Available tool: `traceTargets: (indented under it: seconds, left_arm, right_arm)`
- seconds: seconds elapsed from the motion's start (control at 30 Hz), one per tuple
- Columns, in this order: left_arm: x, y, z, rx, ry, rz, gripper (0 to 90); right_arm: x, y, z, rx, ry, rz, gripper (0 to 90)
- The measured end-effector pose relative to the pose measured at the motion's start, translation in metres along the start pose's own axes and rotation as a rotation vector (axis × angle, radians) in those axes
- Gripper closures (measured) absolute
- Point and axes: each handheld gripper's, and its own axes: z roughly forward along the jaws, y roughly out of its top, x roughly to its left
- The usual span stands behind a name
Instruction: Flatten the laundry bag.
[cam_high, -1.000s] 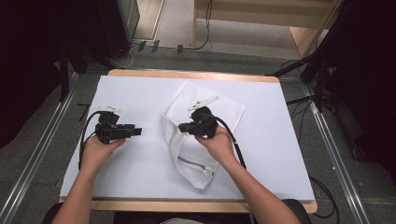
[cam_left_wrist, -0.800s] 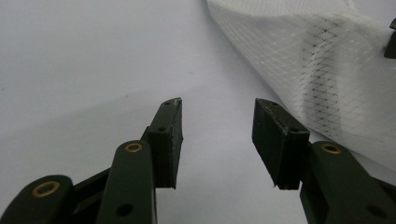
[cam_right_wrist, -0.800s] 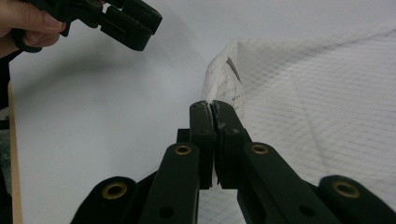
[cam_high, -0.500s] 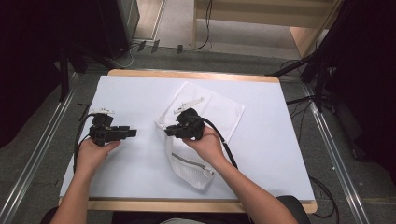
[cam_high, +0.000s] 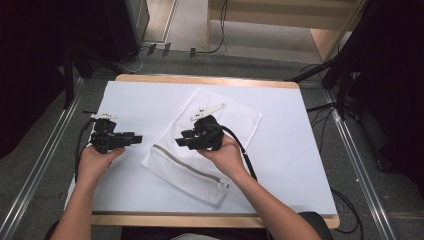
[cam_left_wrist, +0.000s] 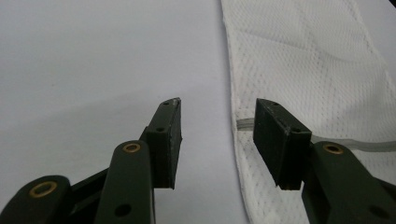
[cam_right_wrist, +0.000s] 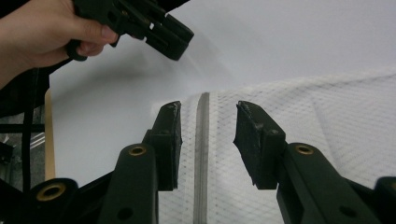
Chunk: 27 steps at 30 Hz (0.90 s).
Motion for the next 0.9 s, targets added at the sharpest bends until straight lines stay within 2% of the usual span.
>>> traceTargets:
  seconds: [0.2,0.4,0.63,0.9]
  left_arm:
    - [-0.002,0.007,0.009,0.013,-0.012,0.015,52.9]
    - [-0.011,0.016,0.024,0.045,-0.031,0.054,52.9]
    - [-0.019,0.025,0.039,0.069,-0.053,0.083,52.9]
    - [-0.024,0.035,0.056,0.102,-0.077,0.103,52.8]
  right_arm:
    - [-0.011,-0.021,-0.007,0.022,-0.038,0.015,62.5]
    - [-0.025,-0.043,-0.025,0.011,-0.092,0.036,61.0]
    - [-0.033,-0.065,-0.043,0.013,-0.154,0.054,59.4]
    - [-0.044,-0.091,-0.068,0.000,-0.230,0.113,56.7]
